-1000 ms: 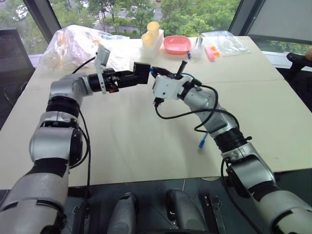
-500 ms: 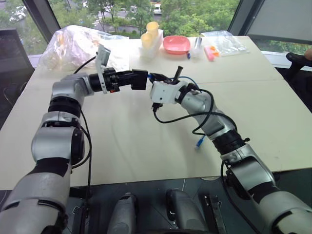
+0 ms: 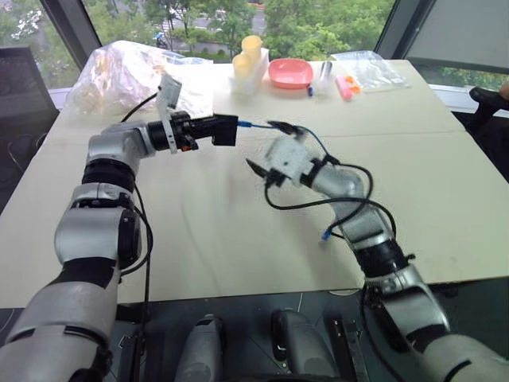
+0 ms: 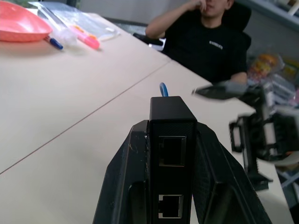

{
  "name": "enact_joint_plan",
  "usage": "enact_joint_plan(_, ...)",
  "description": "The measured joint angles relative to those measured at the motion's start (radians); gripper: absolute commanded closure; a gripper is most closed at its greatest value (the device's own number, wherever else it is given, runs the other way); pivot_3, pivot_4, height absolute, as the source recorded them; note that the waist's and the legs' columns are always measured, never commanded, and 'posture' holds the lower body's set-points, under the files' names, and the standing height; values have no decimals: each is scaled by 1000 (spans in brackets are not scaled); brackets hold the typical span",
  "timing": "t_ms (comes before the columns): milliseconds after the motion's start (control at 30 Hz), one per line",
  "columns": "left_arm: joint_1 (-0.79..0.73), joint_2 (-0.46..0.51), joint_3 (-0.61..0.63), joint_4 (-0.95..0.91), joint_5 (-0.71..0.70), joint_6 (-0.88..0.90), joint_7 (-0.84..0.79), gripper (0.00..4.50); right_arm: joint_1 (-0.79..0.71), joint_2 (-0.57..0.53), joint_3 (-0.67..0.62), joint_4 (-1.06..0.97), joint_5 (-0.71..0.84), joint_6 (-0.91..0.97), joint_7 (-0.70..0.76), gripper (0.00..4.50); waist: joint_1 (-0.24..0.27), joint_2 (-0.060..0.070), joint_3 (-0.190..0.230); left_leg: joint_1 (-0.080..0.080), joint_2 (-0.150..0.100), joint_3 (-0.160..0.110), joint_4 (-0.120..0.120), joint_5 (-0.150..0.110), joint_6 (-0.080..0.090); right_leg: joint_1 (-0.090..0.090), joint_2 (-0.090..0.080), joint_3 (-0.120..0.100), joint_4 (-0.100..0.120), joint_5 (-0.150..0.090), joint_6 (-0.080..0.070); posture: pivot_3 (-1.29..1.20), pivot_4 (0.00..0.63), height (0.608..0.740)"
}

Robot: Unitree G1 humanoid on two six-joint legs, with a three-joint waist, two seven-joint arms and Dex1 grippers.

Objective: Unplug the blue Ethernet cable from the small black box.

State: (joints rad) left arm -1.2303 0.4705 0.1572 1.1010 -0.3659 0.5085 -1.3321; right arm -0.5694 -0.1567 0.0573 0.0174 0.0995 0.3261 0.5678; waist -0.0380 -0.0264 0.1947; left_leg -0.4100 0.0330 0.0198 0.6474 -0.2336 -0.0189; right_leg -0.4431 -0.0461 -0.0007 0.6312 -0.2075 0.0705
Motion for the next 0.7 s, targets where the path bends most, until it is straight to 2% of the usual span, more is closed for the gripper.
enact_joint_plan(100, 5, -4, 17, -57, -61, 145, -96, 3973, 36, 99, -129, -118, 355, 299, 13, 44, -6, 0, 0, 1, 1, 0, 0, 0, 0, 0, 0, 0, 1, 0, 0, 0, 150, 740)
enact_joint_plan(200, 29, 0, 18, -143, -98, 234, -147, 3973, 40, 117, -177, -185, 517, 423, 0, 44, -5, 0, 0, 2, 1, 0, 0, 0, 0, 0, 0, 0, 1, 0, 0, 0, 150, 740)
enact_joint_plan(433, 189, -5, 28, -325, -186, 408, -140, 3973, 18, 241, -276, -191, 721, 461, -136, 44, -5, 0, 0, 1, 1, -1, 0, 0, 0, 0, 1, 0, 1, 0, -1, 0, 150, 740)
enact_joint_plan(700, 208, -9, 61, -436, -258, 467, -72, 3973, 13, 250, -253, -191, 770, 444, -170, 44, -1, 0, 0, 1, 0, -1, 0, 0, 0, 0, 0, 0, 0, 0, -1, 0, 150, 740)
